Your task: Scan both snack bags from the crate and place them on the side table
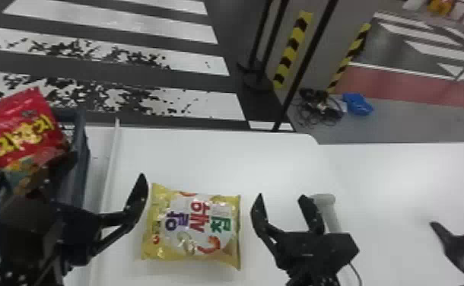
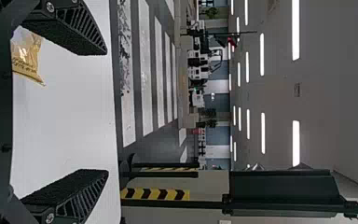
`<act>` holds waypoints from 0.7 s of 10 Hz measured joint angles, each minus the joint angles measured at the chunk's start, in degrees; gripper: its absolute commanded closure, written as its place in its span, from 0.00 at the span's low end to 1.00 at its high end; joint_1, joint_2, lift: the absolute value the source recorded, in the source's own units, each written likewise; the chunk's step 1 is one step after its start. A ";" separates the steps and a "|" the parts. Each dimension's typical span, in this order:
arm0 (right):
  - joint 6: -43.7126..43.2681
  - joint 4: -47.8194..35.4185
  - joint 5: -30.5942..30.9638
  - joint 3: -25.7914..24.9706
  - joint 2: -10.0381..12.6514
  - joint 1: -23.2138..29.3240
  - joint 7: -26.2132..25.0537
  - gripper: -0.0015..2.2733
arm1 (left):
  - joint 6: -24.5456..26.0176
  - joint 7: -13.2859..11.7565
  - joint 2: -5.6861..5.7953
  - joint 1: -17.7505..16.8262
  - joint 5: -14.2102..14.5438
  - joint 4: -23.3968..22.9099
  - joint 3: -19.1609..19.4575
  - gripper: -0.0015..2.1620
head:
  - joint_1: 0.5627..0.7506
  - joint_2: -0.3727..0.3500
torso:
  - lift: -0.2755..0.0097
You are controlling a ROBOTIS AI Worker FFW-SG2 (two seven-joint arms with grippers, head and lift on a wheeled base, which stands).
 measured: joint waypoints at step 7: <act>9.17 0.23 1.78 2.40 -0.12 -3.30 10.77 0.04 | -11.06 -0.63 -0.01 6.91 10.43 0.18 16.34 0.02 | 0.70 0.50 | 0.63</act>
